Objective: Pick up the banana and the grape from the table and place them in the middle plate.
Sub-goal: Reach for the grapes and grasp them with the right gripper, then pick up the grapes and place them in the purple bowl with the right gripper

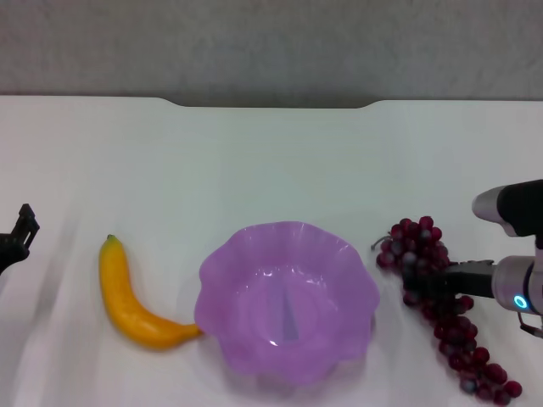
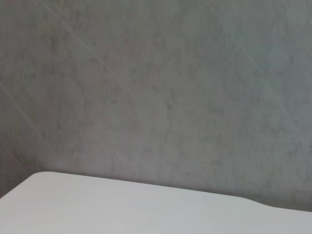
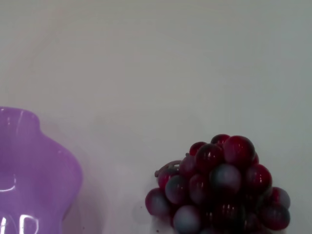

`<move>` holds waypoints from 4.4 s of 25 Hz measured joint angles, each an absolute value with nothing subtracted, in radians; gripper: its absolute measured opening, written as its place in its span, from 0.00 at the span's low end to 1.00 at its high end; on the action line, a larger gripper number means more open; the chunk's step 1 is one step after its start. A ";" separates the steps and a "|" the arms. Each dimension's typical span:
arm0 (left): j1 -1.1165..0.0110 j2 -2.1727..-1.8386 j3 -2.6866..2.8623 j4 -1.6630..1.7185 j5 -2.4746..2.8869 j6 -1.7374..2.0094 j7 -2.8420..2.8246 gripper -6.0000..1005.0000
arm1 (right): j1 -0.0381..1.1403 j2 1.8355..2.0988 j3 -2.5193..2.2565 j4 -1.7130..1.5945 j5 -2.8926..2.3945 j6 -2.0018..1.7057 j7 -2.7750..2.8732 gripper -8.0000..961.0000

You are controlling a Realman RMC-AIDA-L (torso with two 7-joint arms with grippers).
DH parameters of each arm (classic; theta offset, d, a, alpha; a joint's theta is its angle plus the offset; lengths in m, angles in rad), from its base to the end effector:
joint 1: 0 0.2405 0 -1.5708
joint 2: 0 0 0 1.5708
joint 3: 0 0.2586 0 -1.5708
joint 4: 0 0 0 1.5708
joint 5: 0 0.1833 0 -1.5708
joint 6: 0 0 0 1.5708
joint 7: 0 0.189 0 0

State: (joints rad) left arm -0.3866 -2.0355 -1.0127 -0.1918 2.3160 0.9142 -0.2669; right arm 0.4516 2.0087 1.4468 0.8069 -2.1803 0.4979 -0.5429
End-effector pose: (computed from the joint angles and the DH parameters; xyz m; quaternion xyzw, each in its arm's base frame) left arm -0.3731 0.3582 0.0112 -0.6337 -0.3760 -0.2518 0.6274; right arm 0.3100 0.3790 -0.0782 -0.8176 0.4508 0.0048 0.3583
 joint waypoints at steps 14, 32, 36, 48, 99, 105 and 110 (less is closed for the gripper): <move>-0.383 -2.036 -1.012 -0.192 2.314 0.915 -0.268 0.71 | 0.454 2.005 1.378 0.815 -2.180 0.465 -0.543 0.76; -0.381 -2.037 -1.012 -0.192 2.315 0.914 -0.267 0.71 | 0.444 2.007 1.361 0.804 -2.156 0.415 -0.546 0.64; -0.380 -2.037 -1.012 -0.192 2.315 0.914 -0.267 0.71 | 0.443 2.007 1.358 0.804 -2.155 0.414 -0.546 0.61; -0.380 -2.037 -1.012 -0.192 2.315 0.914 -0.267 0.71 | 0.444 2.008 1.335 0.804 -2.155 0.390 -0.546 0.48; -0.381 -2.037 -1.014 -0.186 2.315 0.917 -0.267 0.71 | 0.322 1.999 0.721 0.773 -2.274 -0.738 -0.354 0.44; -0.382 -2.037 -1.012 -0.186 2.320 0.916 -0.267 0.71 | 0.303 1.978 0.768 0.981 -2.345 -0.510 -0.352 0.44; -0.382 -2.036 -1.012 -0.186 2.320 0.915 -0.267 0.71 | 0.286 1.974 0.816 1.128 -2.450 -0.355 -0.352 0.43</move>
